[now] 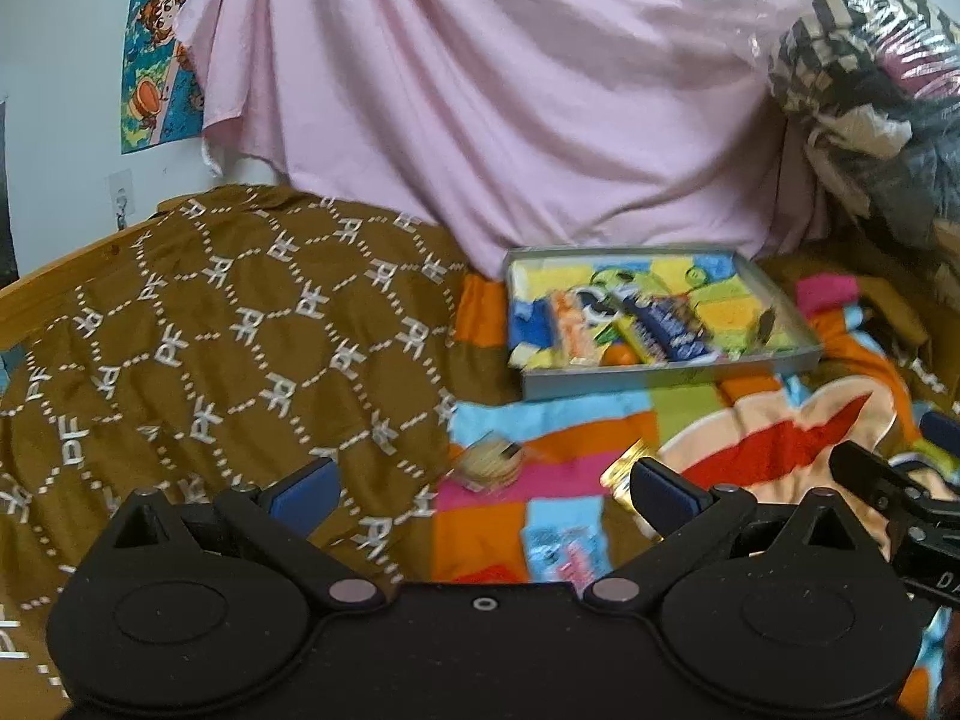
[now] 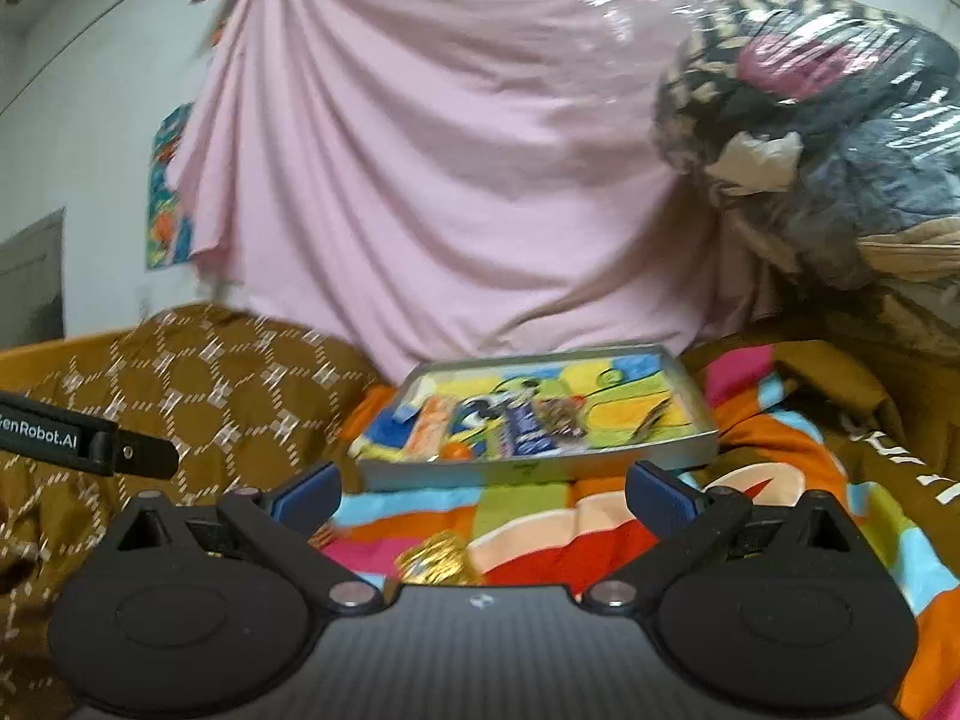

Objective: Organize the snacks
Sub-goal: 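Withdraw both open tools from the tray back toward the blanket snacks, then grasp the red jerky pack with left tool while right grasps the blue candy packet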

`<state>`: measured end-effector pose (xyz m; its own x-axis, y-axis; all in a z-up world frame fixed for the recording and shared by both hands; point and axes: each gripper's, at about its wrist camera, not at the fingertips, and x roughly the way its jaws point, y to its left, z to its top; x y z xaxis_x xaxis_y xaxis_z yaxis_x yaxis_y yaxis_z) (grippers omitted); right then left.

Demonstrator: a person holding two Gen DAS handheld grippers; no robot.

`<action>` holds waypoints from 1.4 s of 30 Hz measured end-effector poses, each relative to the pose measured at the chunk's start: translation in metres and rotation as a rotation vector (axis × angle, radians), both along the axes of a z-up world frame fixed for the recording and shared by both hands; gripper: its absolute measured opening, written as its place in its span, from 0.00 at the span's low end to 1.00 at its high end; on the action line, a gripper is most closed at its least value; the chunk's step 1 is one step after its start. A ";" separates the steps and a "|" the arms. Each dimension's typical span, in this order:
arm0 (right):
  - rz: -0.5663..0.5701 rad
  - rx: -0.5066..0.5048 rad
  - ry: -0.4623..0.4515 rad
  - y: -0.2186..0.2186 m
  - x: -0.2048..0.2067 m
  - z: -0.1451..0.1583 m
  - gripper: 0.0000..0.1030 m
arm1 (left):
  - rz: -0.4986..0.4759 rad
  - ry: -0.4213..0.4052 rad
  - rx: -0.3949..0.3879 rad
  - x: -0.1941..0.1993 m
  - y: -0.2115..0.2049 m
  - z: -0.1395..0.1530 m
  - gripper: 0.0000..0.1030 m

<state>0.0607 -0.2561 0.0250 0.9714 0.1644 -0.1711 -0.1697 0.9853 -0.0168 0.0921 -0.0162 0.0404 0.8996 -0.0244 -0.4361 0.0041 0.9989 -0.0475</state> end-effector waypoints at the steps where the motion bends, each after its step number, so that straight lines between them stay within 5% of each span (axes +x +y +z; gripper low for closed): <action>1: 0.013 -0.010 0.010 0.004 -0.001 -0.002 1.00 | 0.001 0.009 0.006 -0.002 0.006 -0.003 0.99; 12: 0.111 -0.117 0.112 0.036 -0.005 -0.024 1.00 | -0.009 0.146 -0.027 -0.006 0.047 -0.038 0.99; 28: 0.138 -0.257 0.233 0.063 0.017 -0.055 1.00 | -0.256 0.277 0.079 0.025 0.050 -0.071 0.99; 42: 0.133 -0.135 0.402 0.055 0.059 -0.069 1.00 | -0.438 0.345 0.181 0.059 0.045 -0.103 0.99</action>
<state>0.1192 -0.2013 -0.0444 0.7953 0.2335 -0.5595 -0.3141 0.9480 -0.0508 0.1508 0.0293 -0.0631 0.6275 -0.2602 -0.7339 0.4333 0.8998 0.0515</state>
